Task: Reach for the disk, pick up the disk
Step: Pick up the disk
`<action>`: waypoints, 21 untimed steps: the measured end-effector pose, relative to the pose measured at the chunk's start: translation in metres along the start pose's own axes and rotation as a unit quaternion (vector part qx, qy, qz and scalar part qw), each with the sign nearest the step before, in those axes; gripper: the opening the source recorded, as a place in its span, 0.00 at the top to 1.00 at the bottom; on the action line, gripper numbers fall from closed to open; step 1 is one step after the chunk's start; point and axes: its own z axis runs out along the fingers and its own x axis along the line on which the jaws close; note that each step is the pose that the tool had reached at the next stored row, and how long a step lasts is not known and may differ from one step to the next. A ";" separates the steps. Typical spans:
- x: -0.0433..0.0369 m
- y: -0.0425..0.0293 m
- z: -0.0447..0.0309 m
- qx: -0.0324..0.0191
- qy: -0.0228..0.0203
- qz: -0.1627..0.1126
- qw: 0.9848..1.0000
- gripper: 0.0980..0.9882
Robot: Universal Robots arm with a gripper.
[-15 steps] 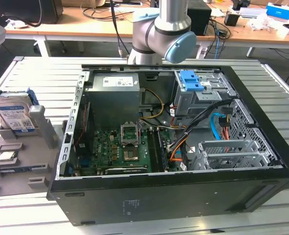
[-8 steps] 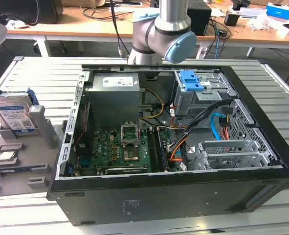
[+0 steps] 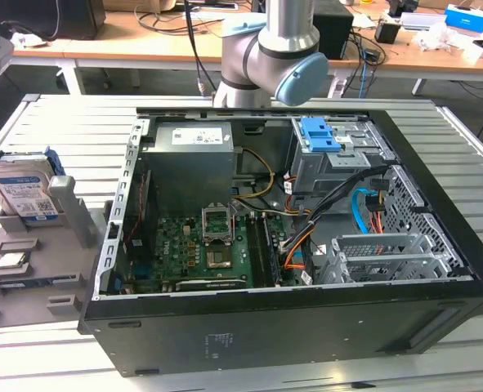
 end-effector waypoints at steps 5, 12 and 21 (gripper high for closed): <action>0.0000 0.0000 0.0000 0.000 0.001 -0.025 1.000 0.99; 0.0000 0.0000 0.0000 0.000 0.002 -0.063 0.998 0.99; 0.0000 0.0000 0.0000 0.000 0.004 -0.115 0.993 0.99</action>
